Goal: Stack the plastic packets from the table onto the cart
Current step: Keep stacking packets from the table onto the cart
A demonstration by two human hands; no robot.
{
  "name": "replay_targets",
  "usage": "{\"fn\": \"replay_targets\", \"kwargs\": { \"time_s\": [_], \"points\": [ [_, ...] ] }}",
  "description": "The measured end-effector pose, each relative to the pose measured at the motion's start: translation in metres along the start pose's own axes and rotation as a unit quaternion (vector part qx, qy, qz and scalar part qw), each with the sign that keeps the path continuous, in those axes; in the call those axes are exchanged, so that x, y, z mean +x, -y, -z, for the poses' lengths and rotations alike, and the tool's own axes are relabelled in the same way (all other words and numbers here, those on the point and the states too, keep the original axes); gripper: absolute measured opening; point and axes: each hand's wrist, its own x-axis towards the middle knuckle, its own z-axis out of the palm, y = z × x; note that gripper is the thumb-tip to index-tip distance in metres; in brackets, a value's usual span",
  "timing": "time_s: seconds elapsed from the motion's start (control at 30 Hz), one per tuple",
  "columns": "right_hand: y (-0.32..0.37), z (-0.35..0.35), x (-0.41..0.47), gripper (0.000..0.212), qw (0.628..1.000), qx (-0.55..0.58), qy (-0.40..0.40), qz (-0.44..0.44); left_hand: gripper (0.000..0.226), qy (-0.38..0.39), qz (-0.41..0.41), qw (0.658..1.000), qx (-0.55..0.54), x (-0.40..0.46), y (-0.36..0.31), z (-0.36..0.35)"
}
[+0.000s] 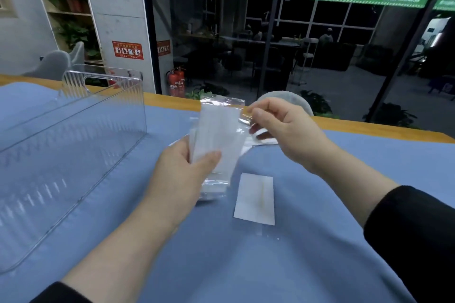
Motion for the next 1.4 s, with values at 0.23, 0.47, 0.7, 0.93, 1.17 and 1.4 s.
{"fn": "replay_targets", "kwargs": {
  "time_s": [0.23, 0.47, 0.7, 0.93, 1.17, 1.4],
  "points": [
    [-0.081, 0.044, 0.043, 0.066, 0.911, -0.386, 0.119, -0.080, 0.073, -0.017, 0.024, 0.969, 0.245, 0.010, 0.013, 0.003],
    [-0.097, 0.055, 0.086, 0.068, 0.883, -0.427, 0.168, -0.099, 0.056, -0.027, 0.037, 0.982, 0.183, 0.015, 0.021, 0.006],
    [-0.097, 0.046, 0.101, 0.047, 0.782, -0.585, 0.216, 0.006, 0.060, -0.031, 0.029, 0.984, 0.173, 0.014, 0.022, 0.007],
    [-0.101, 0.046, 0.098, 0.019, 0.831, -0.538, 0.139, 0.011, 0.049, -0.031, 0.025, 0.988, 0.149, 0.015, 0.027, 0.008],
    [-0.046, 0.045, 0.059, 0.011, 0.977, -0.207, -0.016, -0.042, 0.018, -0.082, 0.026, 0.994, 0.068, 0.015, 0.019, 0.008],
    [0.002, -0.010, -0.015, 0.022, 0.986, 0.148, 0.011, -0.073, 0.010, -0.112, 0.052, 0.989, -0.076, 0.012, 0.010, 0.000]
  ]
}}
